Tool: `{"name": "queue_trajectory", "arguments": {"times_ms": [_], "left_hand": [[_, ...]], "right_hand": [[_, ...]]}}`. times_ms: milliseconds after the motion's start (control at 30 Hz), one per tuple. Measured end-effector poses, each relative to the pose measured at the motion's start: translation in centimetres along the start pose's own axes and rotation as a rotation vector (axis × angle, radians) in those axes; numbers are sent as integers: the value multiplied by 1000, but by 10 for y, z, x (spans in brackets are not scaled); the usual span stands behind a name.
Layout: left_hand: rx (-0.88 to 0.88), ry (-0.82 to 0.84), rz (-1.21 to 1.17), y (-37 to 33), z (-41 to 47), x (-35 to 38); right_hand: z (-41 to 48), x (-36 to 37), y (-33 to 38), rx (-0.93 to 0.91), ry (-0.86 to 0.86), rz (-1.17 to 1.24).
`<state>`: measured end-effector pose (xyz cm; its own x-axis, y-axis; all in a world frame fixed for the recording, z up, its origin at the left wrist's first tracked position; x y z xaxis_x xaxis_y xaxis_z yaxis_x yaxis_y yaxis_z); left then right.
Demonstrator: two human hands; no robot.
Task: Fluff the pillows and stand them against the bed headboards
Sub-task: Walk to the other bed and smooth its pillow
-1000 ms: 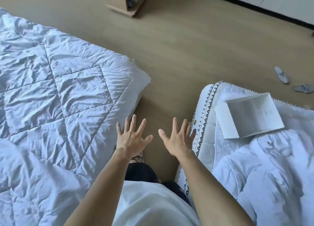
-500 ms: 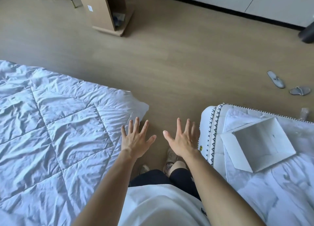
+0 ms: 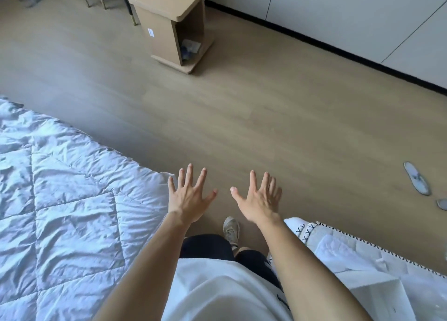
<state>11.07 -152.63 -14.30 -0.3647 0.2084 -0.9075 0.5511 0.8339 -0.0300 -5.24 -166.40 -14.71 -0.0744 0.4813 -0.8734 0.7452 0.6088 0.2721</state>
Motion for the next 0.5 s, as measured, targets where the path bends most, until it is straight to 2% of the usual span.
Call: {"name": "queue_trajectory", "arguments": {"times_ms": [267,500], "left_hand": [[-127,-29,-61,-23,87,-53],[-185,-100,-114,-2,196,-111]], "right_hand": [[128,-66,9,-104,33,-76],[253,-112,81,-214,11,-140]]}}
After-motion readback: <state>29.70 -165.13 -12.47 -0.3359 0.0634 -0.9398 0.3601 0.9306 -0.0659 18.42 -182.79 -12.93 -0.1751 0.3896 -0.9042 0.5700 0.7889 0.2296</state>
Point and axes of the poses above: each hand's wrist, its own z-axis towards the middle knuckle, its own x-axis out of the palm, y = z × x, the point moved 10 cm from there along z, towards the middle knuckle, and after that the axes turned 15 degrees about -x, right-handed, at the moved point
